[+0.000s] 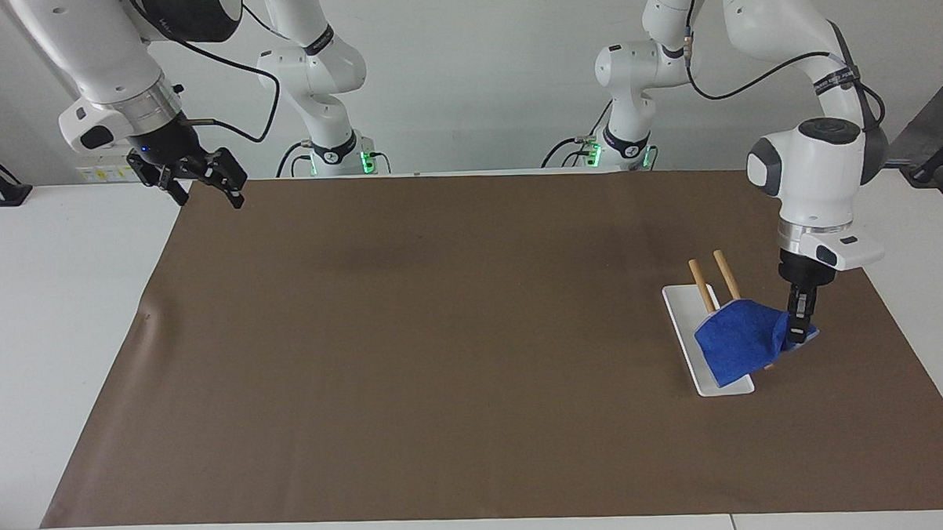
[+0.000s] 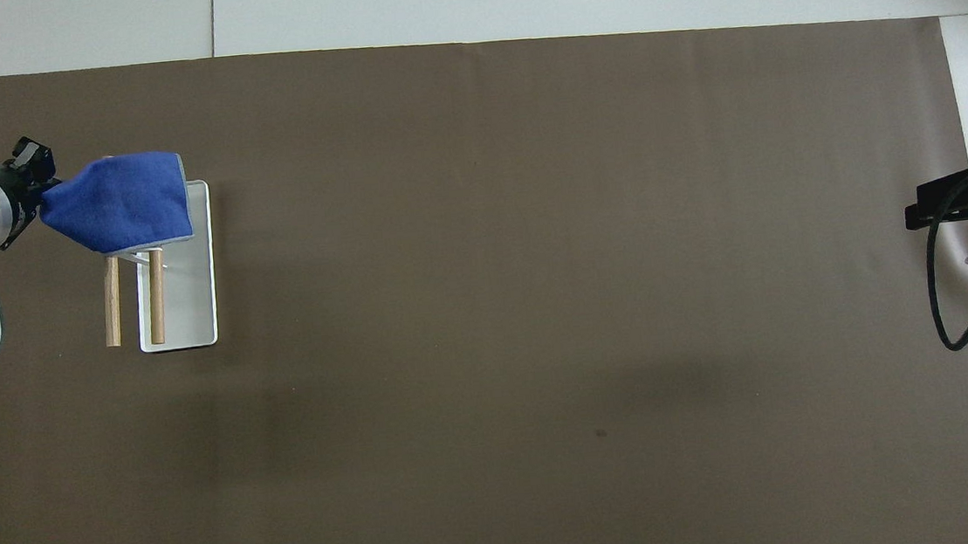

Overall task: Right arm passes towel to left arm to hang
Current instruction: 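Move the towel with the left gripper over the wooden sticks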

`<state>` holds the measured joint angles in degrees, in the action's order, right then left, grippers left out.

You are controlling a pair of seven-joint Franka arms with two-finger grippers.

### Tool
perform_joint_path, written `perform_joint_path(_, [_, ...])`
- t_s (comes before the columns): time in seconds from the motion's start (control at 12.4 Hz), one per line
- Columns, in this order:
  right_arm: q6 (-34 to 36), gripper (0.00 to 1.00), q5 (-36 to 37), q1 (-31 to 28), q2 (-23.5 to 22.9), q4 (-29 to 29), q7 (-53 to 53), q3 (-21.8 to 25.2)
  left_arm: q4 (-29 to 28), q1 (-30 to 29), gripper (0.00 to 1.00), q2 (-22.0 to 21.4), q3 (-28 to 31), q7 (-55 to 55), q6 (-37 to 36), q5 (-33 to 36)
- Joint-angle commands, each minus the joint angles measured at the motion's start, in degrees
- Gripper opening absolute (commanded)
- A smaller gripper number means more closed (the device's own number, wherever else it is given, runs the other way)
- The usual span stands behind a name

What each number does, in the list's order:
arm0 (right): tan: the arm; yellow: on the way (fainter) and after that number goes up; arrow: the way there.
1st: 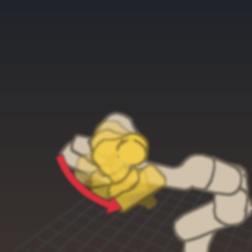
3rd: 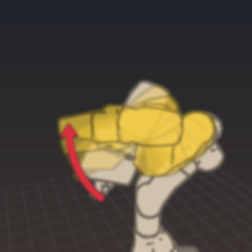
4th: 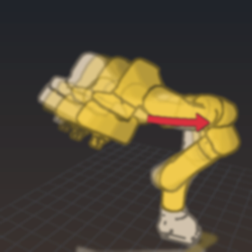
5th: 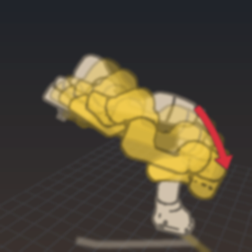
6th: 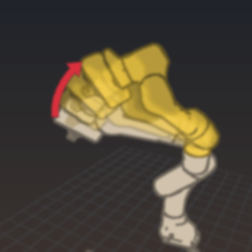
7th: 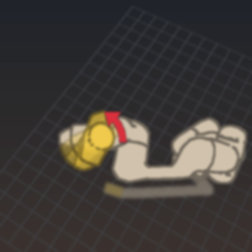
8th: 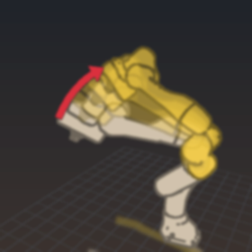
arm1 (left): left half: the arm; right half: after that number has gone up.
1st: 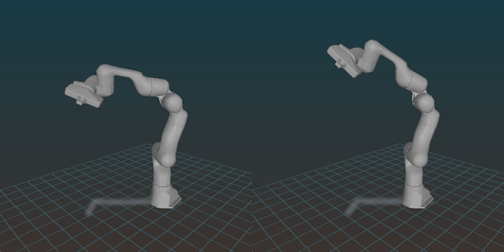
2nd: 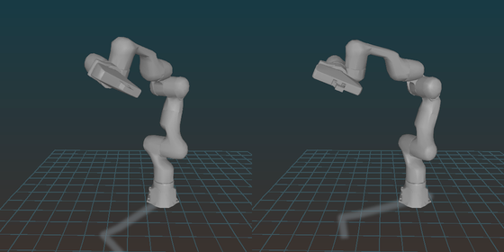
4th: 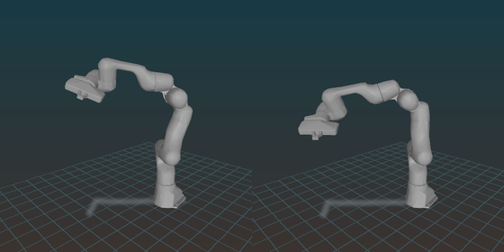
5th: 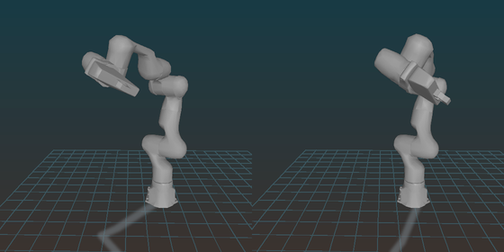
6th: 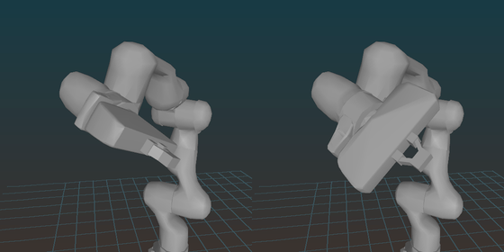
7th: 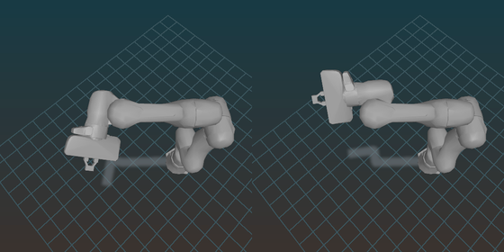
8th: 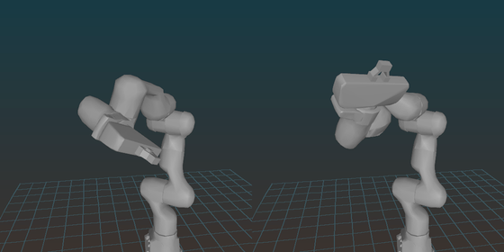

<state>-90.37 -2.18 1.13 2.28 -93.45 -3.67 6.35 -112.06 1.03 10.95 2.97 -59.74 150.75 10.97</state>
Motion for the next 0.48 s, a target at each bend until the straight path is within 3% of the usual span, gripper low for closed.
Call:
perform_joint_path(0.0, [-0.59,1.0,0.87,-0.34,0.98,-1.03,1.03,-0.38,-0.35,-0.24,0.37,0.04,0.28,0.33,1.04,-0.68])
perform_joint_path(0.08, [-0.59,1.0,0.87,-0.42,0.98,-0.95,1.03,-0.37,-0.17,-0.24,0.6,0.04,0.37,0.5,0.95,-0.68])
perform_joint_path(0.24, [-0.59,1.0,0.87,-0.34,0.98,-1.03,1.03,-0.37,1.05,-0.24,0.75,0.65,0.54,0.68,0.68,-0.68])
perform_joint_path(0.4, [-0.59,1.0,0.87,-0.42,0.98,-1.03,1.03,-0.38,2.9,-0.24,0.79,1.09,0.8,0.68,0.33,-0.68])
